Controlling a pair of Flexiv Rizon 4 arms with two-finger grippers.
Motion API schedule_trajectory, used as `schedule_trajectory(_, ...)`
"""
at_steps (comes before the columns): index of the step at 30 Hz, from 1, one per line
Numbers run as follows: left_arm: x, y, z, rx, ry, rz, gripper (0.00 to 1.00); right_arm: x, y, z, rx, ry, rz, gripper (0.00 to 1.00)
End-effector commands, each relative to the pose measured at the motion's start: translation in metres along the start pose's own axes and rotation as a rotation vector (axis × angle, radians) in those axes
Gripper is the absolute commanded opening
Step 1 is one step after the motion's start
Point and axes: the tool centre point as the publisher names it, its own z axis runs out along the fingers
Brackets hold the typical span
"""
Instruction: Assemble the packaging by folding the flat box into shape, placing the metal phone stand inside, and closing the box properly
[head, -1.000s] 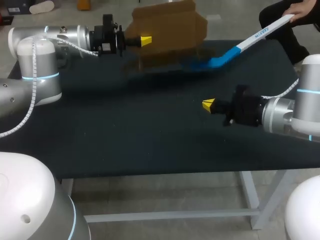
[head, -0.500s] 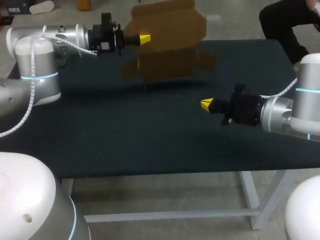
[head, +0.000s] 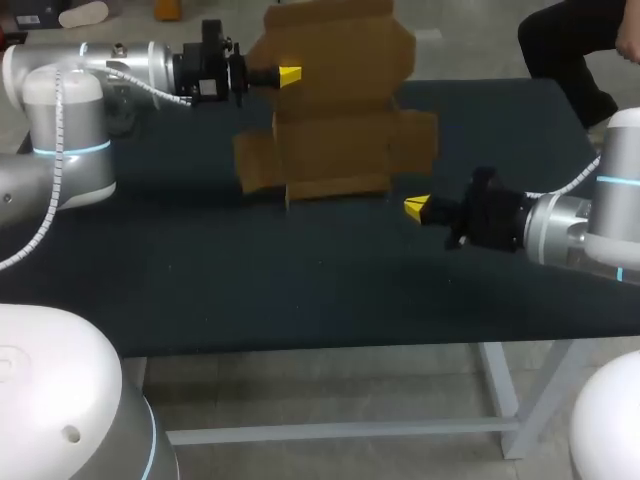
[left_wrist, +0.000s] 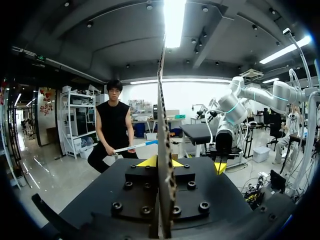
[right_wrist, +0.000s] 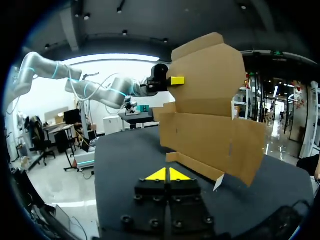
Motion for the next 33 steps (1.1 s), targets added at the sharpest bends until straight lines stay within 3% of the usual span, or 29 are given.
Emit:
schedule_trajectory(1, 0.008, -0.007, -0.005, -0.010, -0.010, -0.010, 0.00, 0.000, -0.001, 0.000, -0.006, 0.000, -0.001, 0.00)
schedule_trajectory(17, 0.022, -0.008, -0.015, -0.069, 0.040, -0.236, 0.00, 0.000, -0.001, 0.000, -0.006, 0.000, -0.001, 0.00)
schedule_trajectory(26, 0.026, -0.003, -0.018, -0.048, 0.126, -0.394, 0.00, 0.007, 0.001, -0.004, -0.015, 0.009, -0.011, 0.00)
schedule_trajectory(33, 0.021, 0.007, -0.018, -0.033, 0.140, -0.435, 0.00, 0.012, 0.002, -0.007, -0.022, 0.012, -0.022, 0.00)
